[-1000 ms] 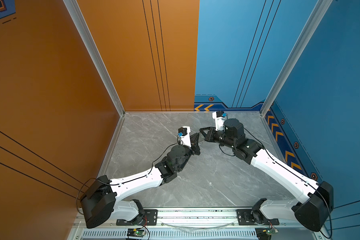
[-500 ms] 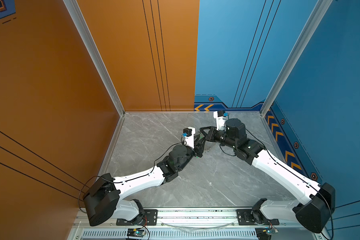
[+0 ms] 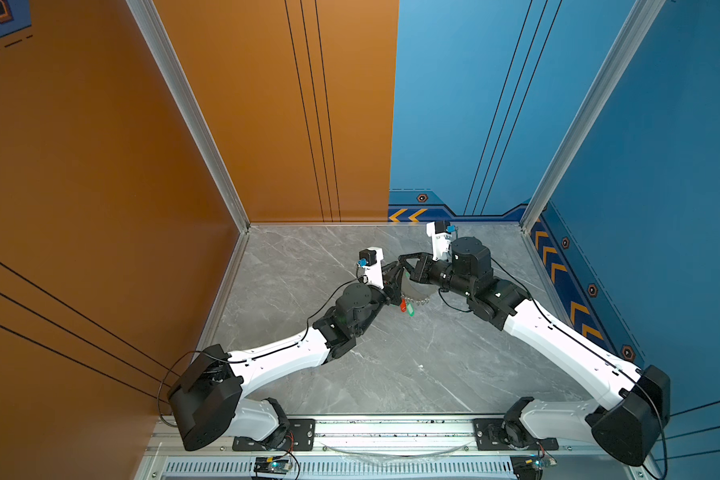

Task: Remove the keys from the keyring

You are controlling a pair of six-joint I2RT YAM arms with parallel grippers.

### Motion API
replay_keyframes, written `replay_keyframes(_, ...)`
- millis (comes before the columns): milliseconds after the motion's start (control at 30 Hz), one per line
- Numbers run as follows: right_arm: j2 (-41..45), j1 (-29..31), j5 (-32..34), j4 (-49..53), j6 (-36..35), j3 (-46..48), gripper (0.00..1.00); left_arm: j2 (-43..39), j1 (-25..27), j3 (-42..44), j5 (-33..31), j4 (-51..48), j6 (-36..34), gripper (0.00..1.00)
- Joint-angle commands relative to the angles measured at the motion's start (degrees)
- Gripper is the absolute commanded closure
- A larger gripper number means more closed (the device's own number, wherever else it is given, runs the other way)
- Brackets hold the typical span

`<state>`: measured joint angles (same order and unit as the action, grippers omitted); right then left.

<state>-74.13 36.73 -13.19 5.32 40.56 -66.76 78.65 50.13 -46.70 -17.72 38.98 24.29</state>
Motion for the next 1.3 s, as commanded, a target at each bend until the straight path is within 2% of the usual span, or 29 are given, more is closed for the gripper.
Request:
replay_keyframes(0,1.94,0.53,-0.24,-3.33,0.85,0.15,1.0,0.94,-1.09,-2.14,0.97,1.62,1.11,0.75)
replay_keyframes(167,2.07,0.99,-0.26,-3.36,0.86,-0.26,1.0,1.26,-1.17,-2.27,1.0,1.6,0.58,0.75)
replay_keyframes(233,2.3,1.01,-0.04,-2.72,0.51,-0.51,1.0,0.99,-1.22,-2.12,0.95,1.62,0.29,0.79)
replay_keyframes(333,2.65,0.88,-0.06,-2.54,0.35,-0.32,1.0,0.89,-1.14,-2.01,1.29,1.53,-0.62,0.91)
replay_keyframes(400,2.91,0.7,-0.25,-2.55,0.45,-0.28,1.0,0.64,-1.43,-1.67,1.47,1.54,-1.16,0.94)
replay_keyframes(867,5.79,-3.72,-5.46,-3.65,2.89,0.23,1.0,-1.43,-3.82,1.67,3.75,1.62,-2.43,1.0)
replay_keyframes(967,4.17,-5.06,-7.45,0.34,0.07,-1.61,1.0,-1.65,-3.91,1.35,7.74,1.51,-5.28,1.0)
replay_keyframes(1167,-1.39,-8.01,-10.04,19.84,-10.29,-10.08,0.99,-3.37,-5.11,4.2,17.07,1.54,-13.35,1.0)
replay_keyframes(1267,-3.64,-7.88,-11.22,25.91,-15.18,-12.57,0.91,-3.94,-7.25,5.89,25.44,1.46,-16.38,1.0)
